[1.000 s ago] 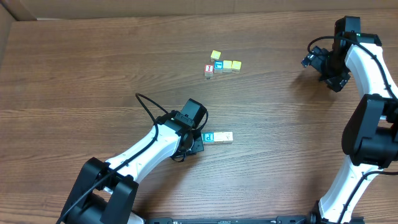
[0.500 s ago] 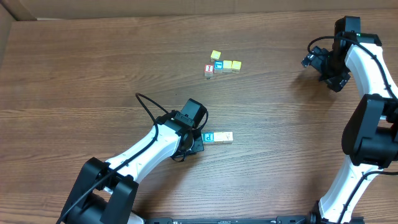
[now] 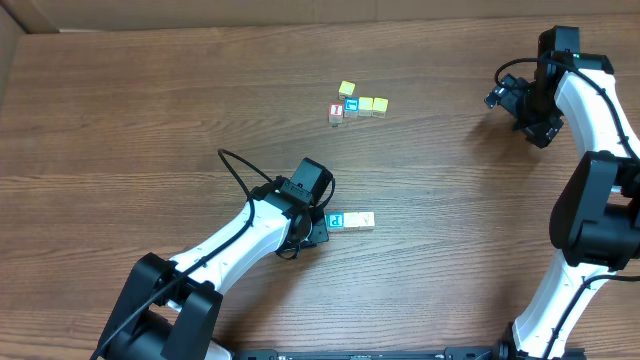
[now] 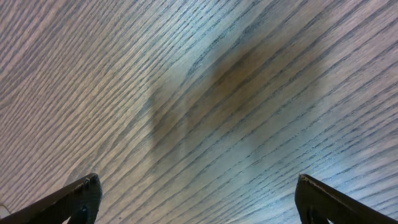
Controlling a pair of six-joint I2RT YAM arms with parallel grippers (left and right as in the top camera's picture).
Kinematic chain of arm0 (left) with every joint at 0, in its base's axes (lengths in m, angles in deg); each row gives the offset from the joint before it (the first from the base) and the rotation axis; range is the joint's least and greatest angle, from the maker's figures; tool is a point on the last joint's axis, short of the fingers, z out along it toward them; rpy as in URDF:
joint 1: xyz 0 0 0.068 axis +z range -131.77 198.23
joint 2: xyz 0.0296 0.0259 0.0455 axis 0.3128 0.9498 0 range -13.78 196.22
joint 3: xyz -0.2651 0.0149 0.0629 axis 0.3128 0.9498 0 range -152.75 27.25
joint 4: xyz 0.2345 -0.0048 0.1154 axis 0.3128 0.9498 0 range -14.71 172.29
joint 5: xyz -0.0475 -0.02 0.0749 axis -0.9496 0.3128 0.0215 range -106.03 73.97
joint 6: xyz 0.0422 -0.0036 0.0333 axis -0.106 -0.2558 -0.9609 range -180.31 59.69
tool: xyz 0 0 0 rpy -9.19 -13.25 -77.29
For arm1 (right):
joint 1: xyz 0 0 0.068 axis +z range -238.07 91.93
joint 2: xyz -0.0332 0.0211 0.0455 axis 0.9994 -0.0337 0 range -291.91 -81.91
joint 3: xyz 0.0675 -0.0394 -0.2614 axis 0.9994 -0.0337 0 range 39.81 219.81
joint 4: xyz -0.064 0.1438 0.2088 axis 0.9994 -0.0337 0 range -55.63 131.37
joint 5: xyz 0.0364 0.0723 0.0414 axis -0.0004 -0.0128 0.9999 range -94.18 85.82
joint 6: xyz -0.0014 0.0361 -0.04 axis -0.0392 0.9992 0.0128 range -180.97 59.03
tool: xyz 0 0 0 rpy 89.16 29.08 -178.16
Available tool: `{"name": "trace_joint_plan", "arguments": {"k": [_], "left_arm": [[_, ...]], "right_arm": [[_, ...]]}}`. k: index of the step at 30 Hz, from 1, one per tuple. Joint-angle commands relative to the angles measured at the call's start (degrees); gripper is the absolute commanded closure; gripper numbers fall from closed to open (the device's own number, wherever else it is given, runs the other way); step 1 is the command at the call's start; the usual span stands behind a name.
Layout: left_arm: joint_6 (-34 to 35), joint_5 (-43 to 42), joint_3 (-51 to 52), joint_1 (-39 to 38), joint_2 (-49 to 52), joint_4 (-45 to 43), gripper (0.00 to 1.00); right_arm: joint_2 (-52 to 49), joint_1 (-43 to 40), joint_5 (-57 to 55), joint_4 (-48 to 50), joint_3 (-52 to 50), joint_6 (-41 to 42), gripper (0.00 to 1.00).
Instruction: Flip 5 blocks
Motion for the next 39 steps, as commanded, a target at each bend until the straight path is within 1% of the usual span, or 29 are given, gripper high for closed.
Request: {"name": "trace_joint_plan", "arguments": {"k": [1,8,12,18,22,25,31,33,34,35,39], "left_arm": [[-1.79,0.46,-1.01,0.28,0.57,-0.28,0.95],[-1.84,0.00,-1.05,0.28,0.55,0.11,0.96],[-3.76,-0.02,-4.72,0.28,-1.09,5.29,0.96],[-4.17,3.48,-15.47,0.76,-6.25,14.36,0.96],[-6.05,4.02,-21.07,3.78,-6.54,21.49,0.96],[-7.41,4.11,-21.27,7.19,-6.47,24.39,0.96],[-8.07,4.07,-19.82,14.93,-6.19,24.39,0.96],[-10.01,1.60,-19.82,17.88,-6.21,23.58,0.96],[-13.44,-2.60,-19.82,20.52,-6.21,22.69,0.96],[-15.15,-5.01,-19.82,21.99,-6.21,22.45,0.96],[-19.15,-12.46,-19.82,27.43,-6.21,21.68,0.96]], "right_arm": [[1.73,0.04,-0.09,0.31,0.96,-0.24,0.00],[1.73,0.04,-0.09,0.31,0.96,-0.24,0.00],[1.73,0.04,-0.09,0.28,0.96,-0.24,0.00],[1.75,0.04,-0.09,0.31,0.96,-0.26,0.00],[1.73,0.04,-0.09,0.31,0.96,-0.24,0.00],[1.73,0.04,-0.09,0.28,0.96,-0.24,0.00],[1.73,0.04,-0.09,0.31,0.96,-0.24,0.00],[1.73,0.04,-0.09,0.28,0.96,-0.24,0.00],[1.73,0.04,-0.09,0.28,0.96,-0.24,0.00],[1.73,0.04,-0.09,0.28,0.96,-0.24,0.00],[1.73,0.04,-0.09,0.31,0.96,-0.24,0.00]]}}
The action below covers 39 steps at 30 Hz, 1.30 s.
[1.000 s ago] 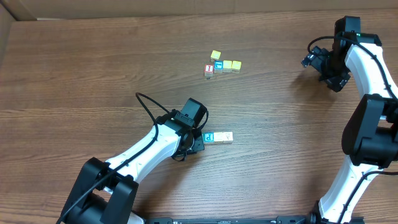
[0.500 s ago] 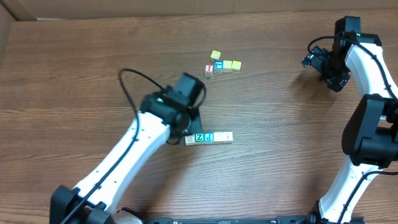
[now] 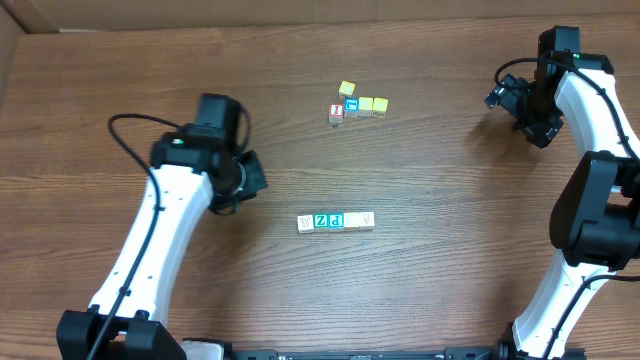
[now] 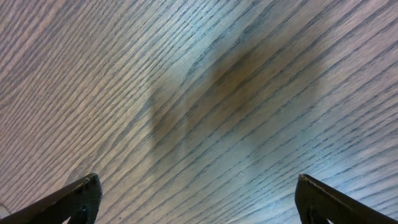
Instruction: Flip 5 blocks
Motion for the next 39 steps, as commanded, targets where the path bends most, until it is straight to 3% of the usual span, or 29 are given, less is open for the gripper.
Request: {"name": "trace_joint_plan", "arguments": {"k": [1,5,9,10,11,12,15,20,28,39], "left_arm": [[-6.38,-9.92,0.66,5.09,0.24,-0.85,0.96],[-6.51,-9.92,0.66,7.91,0.24,-1.70,0.94],[-6.51,-9.90,0.66,7.82,0.26,-2.82,0.83],[-6.58,-9.90,0.66,7.69,0.24,-3.04,0.84],[-6.69,-9.92,0.66,7.67,0.24,-3.21,0.90],[-6.69,-9.92,0.66,7.67,0.26,-3.13,0.96],[-6.67,-10.34,0.63,7.67,0.24,-1.57,0.96],[-6.69,-12.11,0.63,7.67,-0.26,1.66,0.96],[-6.69,-11.08,0.63,7.67,-4.52,4.22,0.96],[-6.69,-7.04,0.63,7.65,-4.52,4.11,0.96]], "right_arm": [[1.75,0.04,-0.07,0.48,0.96,-0.26,0.00],[1.75,0.04,-0.07,4.04,0.96,-0.26,0.00],[1.75,0.04,1.05,1.36,0.96,-0.33,0.00],[1.86,0.04,1.70,0.39,1.14,-0.61,0.18],[2.32,-0.13,4.17,-1.81,1.40,-2.86,0.89],[2.71,-0.17,5.38,-3.13,1.44,-3.54,0.96],[4.96,0.24,6.36,-6.91,1.44,-8.13,0.96],[12.81,2.75,8.00,-12.15,1.44,-8.85,0.96],[25.40,13.27,6.75,-21.86,0.87,-10.32,0.96],[26.12,29.94,6.14,-23.54,-4.46,-6.34,0.96]]}}
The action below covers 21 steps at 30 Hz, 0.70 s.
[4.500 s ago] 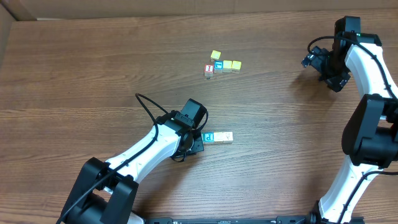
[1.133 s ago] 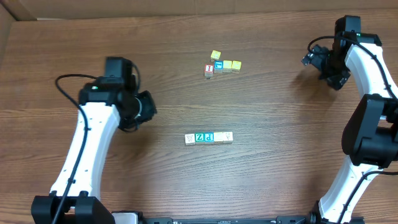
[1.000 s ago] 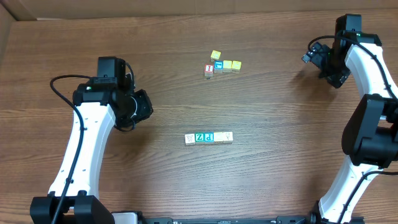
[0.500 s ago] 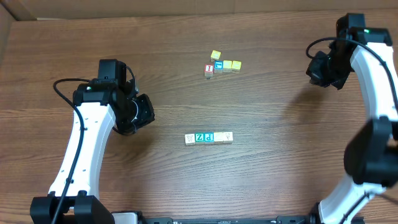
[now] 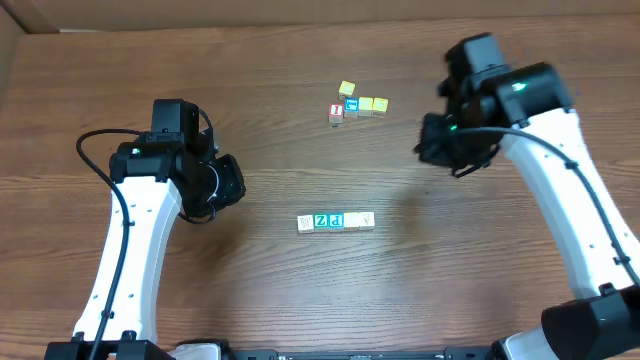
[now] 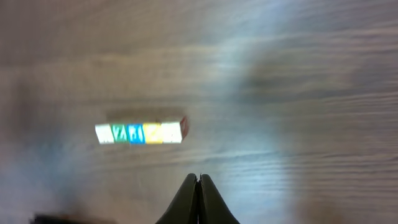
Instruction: Flip 5 blocks
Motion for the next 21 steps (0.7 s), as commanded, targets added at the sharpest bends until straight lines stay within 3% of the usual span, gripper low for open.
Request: {"name": "trace_joint_plan", "arguments": {"k": [1,14,21], "left_arm": [[-0.61,2.19,0.35,-0.39,-0.70,-0.07,0.96],[-0.15,4.07,3.37,-0.87,-0.59,-0.44,0.96],[3.06,4.02,11.85,-2.78,-0.44,-8.41,0.96]], "right_arm": [[-0.11,2.64,-0.37,1.70,-2.38,2.80,0.96],[-0.17,4.57,-0.15,19.34,-20.65,9.75,0.96],[-0.26,4.57,-2.10,23.67,-25.05,13.40,0.96]]}}
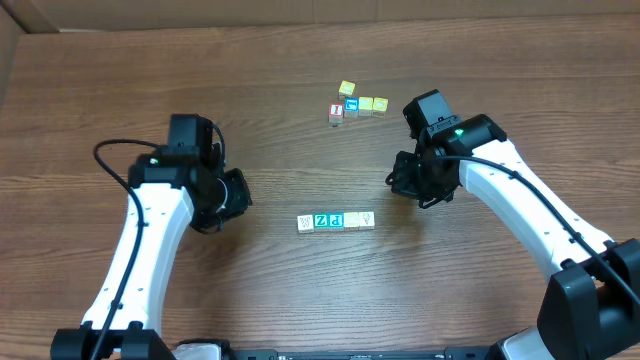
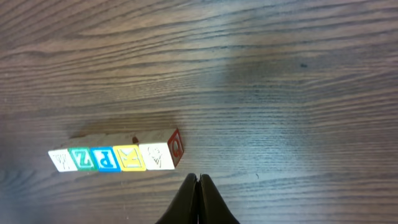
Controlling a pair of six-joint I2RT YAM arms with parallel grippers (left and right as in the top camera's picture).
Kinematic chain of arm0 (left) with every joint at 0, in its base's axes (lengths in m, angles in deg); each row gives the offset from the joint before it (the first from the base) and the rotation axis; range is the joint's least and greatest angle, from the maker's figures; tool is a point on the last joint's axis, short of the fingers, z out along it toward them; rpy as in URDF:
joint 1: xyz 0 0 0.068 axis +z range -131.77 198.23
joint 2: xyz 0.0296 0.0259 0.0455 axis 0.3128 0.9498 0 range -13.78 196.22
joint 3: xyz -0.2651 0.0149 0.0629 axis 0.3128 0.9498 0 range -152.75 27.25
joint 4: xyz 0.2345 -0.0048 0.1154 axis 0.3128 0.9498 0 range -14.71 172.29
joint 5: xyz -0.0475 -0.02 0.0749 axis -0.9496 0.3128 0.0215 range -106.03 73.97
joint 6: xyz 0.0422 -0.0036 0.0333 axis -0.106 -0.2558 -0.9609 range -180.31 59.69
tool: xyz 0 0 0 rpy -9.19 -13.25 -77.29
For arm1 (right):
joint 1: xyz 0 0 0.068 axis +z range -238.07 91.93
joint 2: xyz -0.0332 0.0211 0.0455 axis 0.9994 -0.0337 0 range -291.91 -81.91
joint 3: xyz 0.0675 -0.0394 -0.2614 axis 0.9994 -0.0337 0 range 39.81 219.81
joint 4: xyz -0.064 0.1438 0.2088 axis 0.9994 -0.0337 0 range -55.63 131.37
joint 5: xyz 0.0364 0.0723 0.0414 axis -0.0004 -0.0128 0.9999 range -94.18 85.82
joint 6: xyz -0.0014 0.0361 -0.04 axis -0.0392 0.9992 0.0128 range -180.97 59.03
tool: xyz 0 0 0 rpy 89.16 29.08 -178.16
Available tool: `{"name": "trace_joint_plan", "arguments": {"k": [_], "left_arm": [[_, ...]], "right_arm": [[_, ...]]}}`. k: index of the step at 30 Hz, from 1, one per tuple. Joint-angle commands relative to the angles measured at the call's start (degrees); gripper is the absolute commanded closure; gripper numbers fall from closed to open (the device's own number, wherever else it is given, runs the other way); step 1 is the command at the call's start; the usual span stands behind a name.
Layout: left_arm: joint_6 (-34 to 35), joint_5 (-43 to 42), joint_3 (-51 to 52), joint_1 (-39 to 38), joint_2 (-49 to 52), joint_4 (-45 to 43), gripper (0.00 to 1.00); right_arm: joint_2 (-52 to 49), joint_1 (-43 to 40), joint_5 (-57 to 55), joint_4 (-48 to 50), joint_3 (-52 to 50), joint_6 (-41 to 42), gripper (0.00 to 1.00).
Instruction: Flip 5 blocks
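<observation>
A row of several letter blocks (image 1: 336,221) lies on the table at mid-front. In the right wrist view the row (image 2: 115,157) shows white, green Z, blue P, yellow K and a white picture face, with a red side at its right end. My right gripper (image 1: 398,184) hovers just right of and behind that end. Its fingers (image 2: 199,179) are shut with nothing between them. My left gripper (image 1: 232,193) hangs left of the row, well apart from it; its jaws are hidden by the arm.
A cluster of several small blocks (image 1: 355,104), yellow, blue and red, sits further back on the wooden table (image 1: 480,290). A cardboard wall (image 1: 10,40) borders the back left.
My right arm has come down and left, from behind the row's right side to close by its right end. The left arm shifted slightly right. The row has not moved.
My left gripper was on the left end of the row while the right arm stood open at the far right. Then the left arm was away to the left, the full row showing. Later the right arm was near the middle, fingers shut, and now near the row.
</observation>
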Motion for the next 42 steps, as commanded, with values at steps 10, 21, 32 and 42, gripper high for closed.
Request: {"name": "trace_joint_plan", "arguments": {"k": [10,21,32,42], "left_arm": [[3.85,1.46,6.10,-7.93,6.49,-9.62,0.96],[2.75,-3.08,5.95,-8.35,16.33,-11.78,0.96],[2.36,-5.35,5.97,-9.60,17.57,-14.60,0.96],[0.90,-6.14,5.97,-10.91,17.57,-14.21,0.96]], "right_arm": [[-0.13,0.63,-4.04,9.90,-9.46,14.36,0.96],[-0.15,0.66,-4.85,17.49,-15.85,18.93,0.96],[-0.48,0.66,-0.96,23.19,-19.30,20.31,0.96],[-1.73,1.31,0.07,24.26,-19.32,20.26,0.96]]}}
